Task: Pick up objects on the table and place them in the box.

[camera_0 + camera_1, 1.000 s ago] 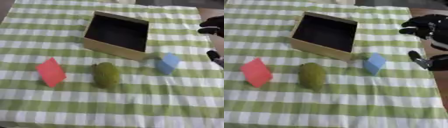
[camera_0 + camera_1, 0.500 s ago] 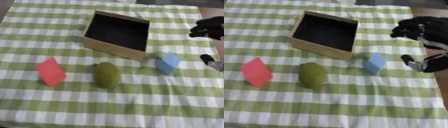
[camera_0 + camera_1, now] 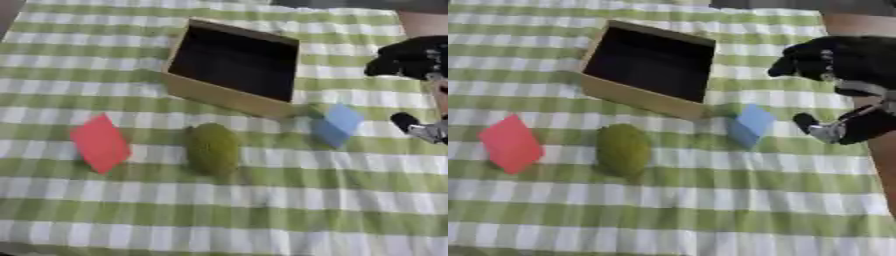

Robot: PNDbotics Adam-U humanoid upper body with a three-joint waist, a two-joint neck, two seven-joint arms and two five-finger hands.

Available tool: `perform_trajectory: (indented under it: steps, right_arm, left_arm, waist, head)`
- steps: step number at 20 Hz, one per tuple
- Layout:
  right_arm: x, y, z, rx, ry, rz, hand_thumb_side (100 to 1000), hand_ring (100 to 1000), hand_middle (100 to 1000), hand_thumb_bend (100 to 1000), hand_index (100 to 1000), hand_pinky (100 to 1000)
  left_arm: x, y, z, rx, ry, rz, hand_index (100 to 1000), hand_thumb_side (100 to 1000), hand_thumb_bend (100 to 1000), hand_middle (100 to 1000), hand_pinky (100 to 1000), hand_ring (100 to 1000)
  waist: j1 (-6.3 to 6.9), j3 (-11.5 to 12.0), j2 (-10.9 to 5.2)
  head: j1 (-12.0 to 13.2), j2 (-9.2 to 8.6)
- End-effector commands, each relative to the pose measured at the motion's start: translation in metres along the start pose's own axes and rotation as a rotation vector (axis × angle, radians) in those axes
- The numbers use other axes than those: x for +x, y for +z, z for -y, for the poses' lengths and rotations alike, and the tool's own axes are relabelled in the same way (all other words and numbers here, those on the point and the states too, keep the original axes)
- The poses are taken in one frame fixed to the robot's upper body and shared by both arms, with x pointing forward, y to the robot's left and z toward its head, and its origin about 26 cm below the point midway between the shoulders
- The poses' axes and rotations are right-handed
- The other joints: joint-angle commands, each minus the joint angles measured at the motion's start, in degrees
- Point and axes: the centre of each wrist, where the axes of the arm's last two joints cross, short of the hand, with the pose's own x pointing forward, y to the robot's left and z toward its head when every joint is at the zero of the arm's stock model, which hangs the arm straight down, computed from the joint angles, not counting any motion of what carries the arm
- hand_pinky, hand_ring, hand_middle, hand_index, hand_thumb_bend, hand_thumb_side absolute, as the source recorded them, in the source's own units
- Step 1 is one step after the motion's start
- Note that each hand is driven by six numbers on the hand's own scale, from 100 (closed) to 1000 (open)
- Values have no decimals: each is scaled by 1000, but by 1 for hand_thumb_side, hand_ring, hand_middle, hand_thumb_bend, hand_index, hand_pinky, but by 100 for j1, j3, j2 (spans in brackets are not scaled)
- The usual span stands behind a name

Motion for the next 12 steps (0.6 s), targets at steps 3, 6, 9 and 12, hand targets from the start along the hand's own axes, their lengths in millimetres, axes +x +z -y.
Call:
perform_trajectory:
  steps: [3, 6, 9, 12]
  right_arm:
    - [-6, 3, 8, 37, 21, -4, 528, 1000, 934, 180, 1000, 977]
    - [-5, 3, 9, 61, 37, 4, 502, 1000, 939, 245, 1000, 978]
    - [-5, 2, 9, 74, 65, 5, 514, 1000, 939, 273, 1000, 977]
    - [-6, 1, 7, 82, 78, 9, 517, 1000, 938, 272, 1000, 977]
  left_arm:
    - [7, -8, -4, -20, -12, 34, 885, 620, 100, 731, 743, 751]
    - [7, -9, -4, -23, -12, 36, 885, 622, 100, 731, 743, 751]
    - [8, -10, -3, -26, -10, 39, 885, 624, 100, 731, 742, 751]
    - [8, -10, -3, -27, -11, 40, 885, 626, 100, 731, 742, 751]
  waist:
    - [-84, 26, 4]
    - [-106, 45, 27]
    - [-131, 77, 56]
    - [-141, 115, 88]
  head:
    - [-31, -45]
    - [-40, -64]
    - [-46, -85]
    - [-58, -97]
